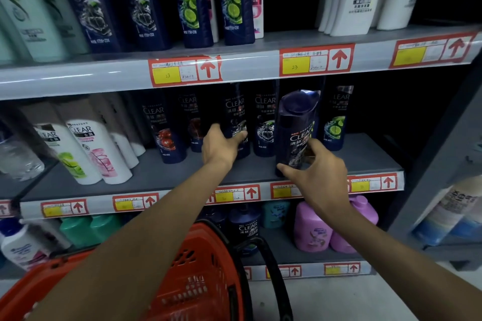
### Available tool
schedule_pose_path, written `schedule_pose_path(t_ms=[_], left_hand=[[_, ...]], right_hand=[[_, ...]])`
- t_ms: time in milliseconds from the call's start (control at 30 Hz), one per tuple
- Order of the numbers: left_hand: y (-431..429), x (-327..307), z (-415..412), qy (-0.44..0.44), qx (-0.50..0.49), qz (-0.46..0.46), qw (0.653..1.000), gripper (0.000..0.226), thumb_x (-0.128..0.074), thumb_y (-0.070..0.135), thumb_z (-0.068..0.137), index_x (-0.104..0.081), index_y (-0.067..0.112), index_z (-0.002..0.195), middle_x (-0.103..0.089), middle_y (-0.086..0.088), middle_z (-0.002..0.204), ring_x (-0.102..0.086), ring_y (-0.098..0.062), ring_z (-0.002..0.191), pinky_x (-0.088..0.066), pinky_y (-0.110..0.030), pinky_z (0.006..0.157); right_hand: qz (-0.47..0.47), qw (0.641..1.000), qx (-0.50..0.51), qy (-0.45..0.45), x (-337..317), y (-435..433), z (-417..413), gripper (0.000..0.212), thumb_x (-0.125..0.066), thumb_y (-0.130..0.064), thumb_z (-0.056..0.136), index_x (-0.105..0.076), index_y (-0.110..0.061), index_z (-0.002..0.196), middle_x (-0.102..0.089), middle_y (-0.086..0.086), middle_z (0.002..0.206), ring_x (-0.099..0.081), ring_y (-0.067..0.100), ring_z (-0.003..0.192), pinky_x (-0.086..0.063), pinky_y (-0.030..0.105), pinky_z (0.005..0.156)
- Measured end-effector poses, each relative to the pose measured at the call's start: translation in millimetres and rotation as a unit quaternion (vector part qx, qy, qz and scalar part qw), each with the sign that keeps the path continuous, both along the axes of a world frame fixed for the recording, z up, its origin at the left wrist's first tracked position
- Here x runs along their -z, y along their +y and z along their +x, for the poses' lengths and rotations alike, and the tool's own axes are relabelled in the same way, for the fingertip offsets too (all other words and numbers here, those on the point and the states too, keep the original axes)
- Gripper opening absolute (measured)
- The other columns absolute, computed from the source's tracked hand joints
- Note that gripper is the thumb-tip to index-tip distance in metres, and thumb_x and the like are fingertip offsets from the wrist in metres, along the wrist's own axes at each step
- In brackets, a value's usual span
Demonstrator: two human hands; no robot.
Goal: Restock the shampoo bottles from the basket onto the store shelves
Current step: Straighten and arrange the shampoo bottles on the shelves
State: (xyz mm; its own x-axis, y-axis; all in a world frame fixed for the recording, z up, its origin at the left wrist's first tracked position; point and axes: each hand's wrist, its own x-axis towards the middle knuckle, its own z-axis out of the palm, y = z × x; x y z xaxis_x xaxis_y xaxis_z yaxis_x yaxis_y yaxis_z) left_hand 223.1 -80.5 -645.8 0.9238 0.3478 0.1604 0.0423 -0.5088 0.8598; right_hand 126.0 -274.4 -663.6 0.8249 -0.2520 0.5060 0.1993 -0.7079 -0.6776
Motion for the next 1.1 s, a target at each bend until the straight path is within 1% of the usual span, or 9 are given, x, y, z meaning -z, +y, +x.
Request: schedule_pose_path(t_ms=[100, 267, 367, 433, 500, 600, 767, 933, 1100], left_hand=[[19.8, -0.2, -14.8, -0.021, 0.037, 0.008, 0.999, 0.047, -0.083, 0.044, 0.083, -0.06, 0.018, 0.115, -0.069, 0.004, 0.102, -0.068, -0.023, 0.097, -0.056, -0.038, 0.081], [59.6, 7.7, -40.3, -0.045, 0.052, 0.002, 0.998, 0.043, -0.085, 0.038, 0.082, -0.062, 0.026, 0.116, -0.074, 0.007, 0.102, -0.071, -0.016, 0.094, -0.06, -0.045, 0.086], [69.9, 6.2, -49.7, -0.047, 0.06, -0.005, 0.997, 0.042, -0.085, 0.035, 0.082, -0.064, 0.027, 0.117, -0.074, 0.009, 0.1, -0.071, -0.013, 0.094, -0.06, -0.042, 0.087], [70.4, 5.0, -52.9, -0.043, 0.069, -0.017, 0.997, 0.043, -0.084, 0.033, 0.084, -0.065, 0.026, 0.122, -0.071, 0.012, 0.099, -0.071, -0.014, 0.096, -0.06, -0.038, 0.087], [67.5, 5.6, -52.8, -0.044, 0.074, -0.032, 0.996, 0.045, -0.083, 0.03, 0.085, -0.065, 0.023, 0.126, -0.072, 0.01, 0.1, -0.071, -0.014, 0.097, -0.06, -0.039, 0.089], [63.5, 4.6, -48.1, -0.044, 0.078, -0.041, 0.995, 0.044, -0.083, 0.029, 0.086, -0.065, 0.023, 0.126, -0.075, 0.006, 0.107, -0.071, -0.015, 0.1, -0.059, -0.041, 0.093], [72.4, 2.2, -47.6, -0.031, 0.115, -0.023, 0.993, 0.049, -0.081, 0.03, 0.088, -0.062, 0.02, 0.132, -0.073, 0.007, 0.11, -0.07, -0.015, 0.102, -0.058, -0.036, 0.093], [98.4, 6.5, -60.3, -0.033, 0.155, -0.039, 0.987, 0.048, -0.08, 0.025, 0.089, -0.058, 0.023, 0.132, -0.072, 0.008, 0.114, -0.071, -0.012, 0.104, -0.058, -0.035, 0.096], [115.5, 11.7, -69.1, -0.04, 0.152, -0.058, 0.986, 0.056, -0.08, 0.026, 0.089, -0.056, 0.019, 0.14, -0.071, 0.004, 0.123, -0.07, -0.009, 0.107, -0.059, -0.028, 0.093]], right_hand=[[-0.003, 1.0, -0.006, 0.005, 0.4, 6.1, 2.1, 0.053, -0.091, -0.038, 0.069, -0.066, -0.027, 0.115, -0.075, -0.009, 0.101, -0.07, 0.013, 0.089, -0.059, 0.033, 0.081], [0.01, 1.0, -0.006, 0.028, -0.6, 22.7, 5.3, 0.049, -0.089, -0.041, 0.071, -0.066, -0.025, 0.111, -0.075, -0.009, 0.097, -0.069, 0.013, 0.087, -0.057, 0.03, 0.078], [0.022, 0.999, -0.001, 0.032, -1.1, 28.8, 4.9, 0.047, -0.088, -0.042, 0.072, -0.067, -0.023, 0.109, -0.076, -0.008, 0.095, -0.07, 0.016, 0.087, -0.057, 0.031, 0.076], [0.021, 0.999, 0.006, 0.035, -1.5, 29.8, 3.8, 0.047, -0.088, -0.043, 0.072, -0.067, -0.022, 0.109, -0.076, -0.007, 0.094, -0.069, 0.016, 0.086, -0.053, 0.027, 0.073], [0.023, 0.999, 0.014, 0.039, -2.2, 29.2, 2.5, 0.048, -0.088, -0.043, 0.073, -0.068, -0.021, 0.11, -0.076, -0.007, 0.093, -0.069, 0.016, 0.084, -0.051, 0.026, 0.073], [0.032, 0.999, 0.013, 0.041, -3.5, 29.2, 0.1, 0.047, -0.088, -0.043, 0.073, -0.068, -0.021, 0.108, -0.074, -0.01, 0.088, -0.068, 0.013, 0.081, -0.056, 0.029, 0.075], [0.001, 0.999, 0.002, 0.04, -5.4, 31.3, 0.1, 0.045, -0.088, -0.042, 0.073, -0.066, -0.022, 0.107, -0.069, -0.015, 0.082, -0.067, 0.013, 0.079, -0.056, 0.031, 0.075], [-0.025, 0.997, -0.039, 0.057, -8.2, 48.3, 6.8, 0.048, -0.086, -0.046, 0.073, -0.065, -0.024, 0.11, -0.075, -0.007, 0.092, -0.07, 0.017, 0.084, -0.059, 0.036, 0.076], [-0.015, 0.996, -0.04, 0.084, -11.3, 76.2, 12.8, 0.043, -0.084, -0.047, 0.075, -0.062, -0.022, 0.102, -0.068, -0.007, 0.077, -0.066, 0.018, 0.076, -0.057, 0.033, 0.069]])
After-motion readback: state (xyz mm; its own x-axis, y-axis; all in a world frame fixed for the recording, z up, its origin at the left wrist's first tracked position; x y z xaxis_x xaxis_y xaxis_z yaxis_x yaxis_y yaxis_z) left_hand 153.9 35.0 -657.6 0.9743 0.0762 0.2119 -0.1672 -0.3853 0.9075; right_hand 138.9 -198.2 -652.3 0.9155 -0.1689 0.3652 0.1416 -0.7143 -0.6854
